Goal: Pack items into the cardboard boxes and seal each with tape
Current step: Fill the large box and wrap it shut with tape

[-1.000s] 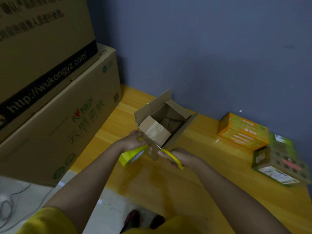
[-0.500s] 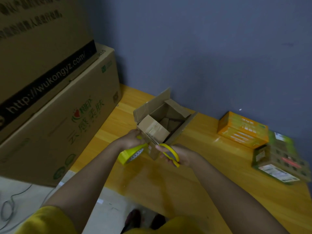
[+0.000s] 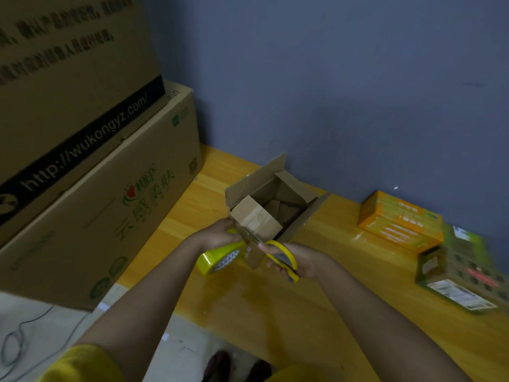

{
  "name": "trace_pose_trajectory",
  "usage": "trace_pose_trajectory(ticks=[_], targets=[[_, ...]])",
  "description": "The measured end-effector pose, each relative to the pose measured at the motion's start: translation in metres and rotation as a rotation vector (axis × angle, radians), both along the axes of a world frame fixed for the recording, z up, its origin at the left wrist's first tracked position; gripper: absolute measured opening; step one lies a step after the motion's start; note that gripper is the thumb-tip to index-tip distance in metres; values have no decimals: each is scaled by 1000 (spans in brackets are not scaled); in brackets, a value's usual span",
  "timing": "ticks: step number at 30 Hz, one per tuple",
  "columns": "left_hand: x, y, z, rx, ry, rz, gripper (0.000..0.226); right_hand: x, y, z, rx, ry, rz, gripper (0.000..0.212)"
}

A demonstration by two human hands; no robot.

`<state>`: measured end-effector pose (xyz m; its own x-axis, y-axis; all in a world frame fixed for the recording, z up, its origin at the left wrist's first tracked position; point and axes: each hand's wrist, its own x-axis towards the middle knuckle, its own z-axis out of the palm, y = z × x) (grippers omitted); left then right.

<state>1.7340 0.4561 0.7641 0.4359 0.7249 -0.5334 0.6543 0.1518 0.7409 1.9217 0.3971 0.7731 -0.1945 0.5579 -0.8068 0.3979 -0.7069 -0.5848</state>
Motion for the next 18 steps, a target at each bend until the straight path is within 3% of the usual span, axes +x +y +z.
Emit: trace_pose_trajectory(ticks=[9, 18], targets=[[-6, 6, -10, -40, 9, 38, 58, 4, -2, -6, -50, -12, 14, 46], [-8, 9, -14, -45, 44, 21, 60, 2, -8, -5, -34, 44, -59, 36]])
